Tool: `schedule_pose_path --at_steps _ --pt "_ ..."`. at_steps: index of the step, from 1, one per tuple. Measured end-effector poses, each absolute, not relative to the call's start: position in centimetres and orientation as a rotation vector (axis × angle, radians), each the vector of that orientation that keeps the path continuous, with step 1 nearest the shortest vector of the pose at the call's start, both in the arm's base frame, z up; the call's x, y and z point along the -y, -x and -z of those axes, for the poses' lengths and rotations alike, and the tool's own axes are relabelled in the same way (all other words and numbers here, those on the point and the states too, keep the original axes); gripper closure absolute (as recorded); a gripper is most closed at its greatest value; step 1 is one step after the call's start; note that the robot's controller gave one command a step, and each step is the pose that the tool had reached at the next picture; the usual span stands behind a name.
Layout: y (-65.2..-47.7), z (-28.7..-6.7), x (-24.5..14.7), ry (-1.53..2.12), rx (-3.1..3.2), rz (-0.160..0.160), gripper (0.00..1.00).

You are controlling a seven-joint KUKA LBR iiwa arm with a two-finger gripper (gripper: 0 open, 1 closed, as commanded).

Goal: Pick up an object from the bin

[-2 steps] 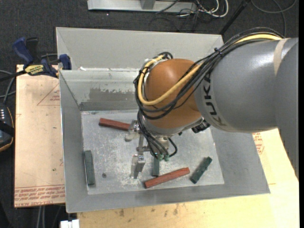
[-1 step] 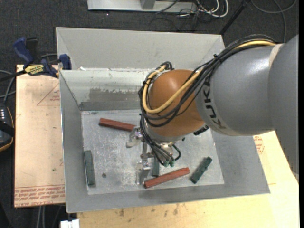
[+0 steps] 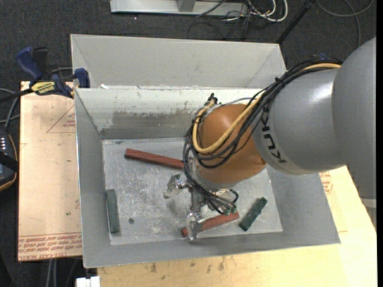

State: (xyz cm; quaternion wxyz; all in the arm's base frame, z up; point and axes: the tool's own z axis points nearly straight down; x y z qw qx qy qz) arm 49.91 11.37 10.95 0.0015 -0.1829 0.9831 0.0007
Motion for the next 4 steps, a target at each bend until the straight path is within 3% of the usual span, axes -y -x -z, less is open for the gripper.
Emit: schedule_pose_path --at_steps 1,2,3,4 --pt "-50.3 -8.7 -9.4 0.566 -3.092 -0.001 0.0" --pt "-50.5 -8.0 -6.1 0.888 -2.996 -0.003 1.0" --pt "-50.5 -8.0 -6.1 0.888 -2.997 -0.004 1.0" --pt "-51.5 -23.0 -6.9 0.93 -2.996 -0.002 1.0"
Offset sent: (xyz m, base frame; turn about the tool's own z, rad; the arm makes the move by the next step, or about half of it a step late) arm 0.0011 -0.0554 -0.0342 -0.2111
